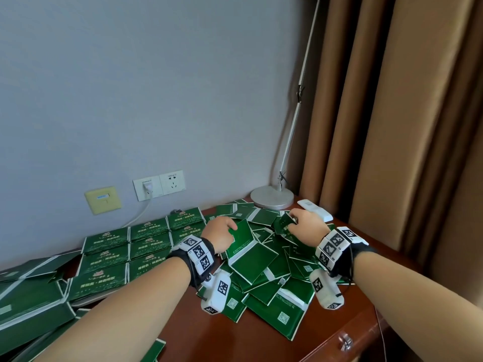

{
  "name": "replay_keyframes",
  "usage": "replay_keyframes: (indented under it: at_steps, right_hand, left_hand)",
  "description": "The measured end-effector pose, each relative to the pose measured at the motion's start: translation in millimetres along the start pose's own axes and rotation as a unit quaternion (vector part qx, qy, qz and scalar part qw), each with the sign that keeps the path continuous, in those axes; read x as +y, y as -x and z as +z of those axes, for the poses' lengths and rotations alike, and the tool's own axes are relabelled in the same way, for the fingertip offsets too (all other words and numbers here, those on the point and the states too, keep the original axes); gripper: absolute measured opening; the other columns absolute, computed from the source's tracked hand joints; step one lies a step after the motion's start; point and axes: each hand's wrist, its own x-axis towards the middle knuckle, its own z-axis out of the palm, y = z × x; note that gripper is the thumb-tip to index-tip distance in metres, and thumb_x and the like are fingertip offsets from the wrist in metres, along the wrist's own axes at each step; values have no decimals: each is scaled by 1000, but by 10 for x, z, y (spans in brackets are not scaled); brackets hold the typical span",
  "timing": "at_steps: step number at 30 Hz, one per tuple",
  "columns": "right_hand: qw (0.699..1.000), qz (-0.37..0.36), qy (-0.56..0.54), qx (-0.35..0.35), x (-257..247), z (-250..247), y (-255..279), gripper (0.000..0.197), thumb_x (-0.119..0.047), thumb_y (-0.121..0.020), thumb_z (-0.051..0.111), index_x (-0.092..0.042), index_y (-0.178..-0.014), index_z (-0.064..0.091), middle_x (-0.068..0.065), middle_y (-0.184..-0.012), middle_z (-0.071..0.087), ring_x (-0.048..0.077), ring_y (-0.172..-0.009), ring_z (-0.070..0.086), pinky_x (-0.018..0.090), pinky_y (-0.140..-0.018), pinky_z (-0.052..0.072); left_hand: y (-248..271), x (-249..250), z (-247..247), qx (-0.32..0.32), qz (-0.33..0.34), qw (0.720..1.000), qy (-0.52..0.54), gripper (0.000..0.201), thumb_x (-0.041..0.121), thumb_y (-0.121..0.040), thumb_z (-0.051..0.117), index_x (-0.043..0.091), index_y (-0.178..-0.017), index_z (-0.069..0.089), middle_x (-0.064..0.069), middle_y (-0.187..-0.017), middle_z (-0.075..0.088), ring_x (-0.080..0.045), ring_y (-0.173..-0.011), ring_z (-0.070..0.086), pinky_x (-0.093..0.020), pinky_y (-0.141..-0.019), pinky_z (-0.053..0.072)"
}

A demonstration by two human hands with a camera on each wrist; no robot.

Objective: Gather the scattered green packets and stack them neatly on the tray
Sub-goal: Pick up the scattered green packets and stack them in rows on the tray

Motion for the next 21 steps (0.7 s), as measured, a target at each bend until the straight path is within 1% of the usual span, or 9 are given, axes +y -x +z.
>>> replay_keyframes:
  at_steps: [3, 7, 9, 11, 15, 17, 18, 19, 21]
  right_hand:
    - [1000, 23, 1, 12, -39, 15, -4, 8, -20, -86, 57, -17, -81, 52, 1, -79, 58, 21, -78, 57, 29, -67, 44]
    - [997, 46, -55, 16, -69, 4, 49, 15, -18, -86, 62, -21, -78, 50, -4, -75, 56, 14, -72, 56, 20, -55, 37]
    - [994, 63, -82, 16, -35, 11, 86, 14, -20, -83, 67, -20, -89, 54, -4, -78, 58, 10, -69, 56, 17, -53, 37]
    - [991, 84, -105, 8, 19, 31, 116, 27, -18, -79, 70, -17, -102, 55, 1, -85, 61, 17, -72, 62, 22, -55, 46]
    - [976, 109, -183, -35, 72, 14, 276, 50, -2, -80, 64, -29, -116, 45, 3, -98, 55, 27, -76, 68, 34, -54, 59]
    - [968, 136, -201, -60, 106, 15, 367, 42, 0, -82, 61, -25, -115, 51, 3, -102, 54, 28, -78, 69, 39, -59, 61]
    - [966, 149, -199, -73, 124, 14, 406, 34, -2, -83, 61, -20, -111, 57, 4, -102, 54, 28, -78, 68, 42, -60, 61]
    - [964, 160, -191, -90, 152, 20, 447, 26, -4, -85, 61, -16, -108, 60, 6, -101, 56, 27, -76, 68, 41, -60, 61]
    - [962, 165, -168, -137, 195, 14, 507, 18, -12, -90, 61, -14, -107, 61, 8, -93, 61, 24, -64, 69, 31, -49, 57]
  left_hand:
    - [53, -47, -49, 2, 7, 1000, -1, 51, -9, -83, 54, 22, -122, 62, -5, -134, 58, -18, -113, 60, -31, -89, 53]
    - [122, -43, -70, 4, 22, 1000, -3, 52, -7, -84, 57, 22, -127, 59, -5, -128, 61, -19, -108, 61, -31, -92, 51]
    - [162, -21, -43, -5, 29, 1000, -11, 48, -6, -84, 57, 21, -123, 62, -4, -126, 63, -19, -111, 61, -29, -95, 48]
    - [203, 9, -5, -18, 40, 999, -15, 44, -6, -83, 57, 20, -117, 66, -4, -121, 65, -18, -110, 62, -27, -94, 47]
    - [305, 75, 84, -50, 60, 997, -25, 40, -8, -82, 56, 17, -110, 69, 0, -107, 67, -12, -90, 62, -21, -76, 48]
    - [357, 100, 135, -72, 68, 995, -33, 38, -7, -82, 58, 17, -109, 70, 3, -102, 64, -9, -81, 60, -16, -63, 45]
    - [377, 112, 153, -83, 72, 993, -37, 36, -6, -82, 61, 17, -107, 70, 3, -101, 65, -9, -81, 60, -16, -63, 46]
    - [399, 119, 181, -95, 76, 992, -43, 33, -3, -81, 65, 18, -106, 71, 3, -101, 66, -10, -85, 63, -17, -67, 48]
    - [432, 126, 220, -117, 79, 989, -50, 27, 7, -80, 73, 17, -105, 72, 0, -102, 69, -14, -90, 65, -21, -75, 51]
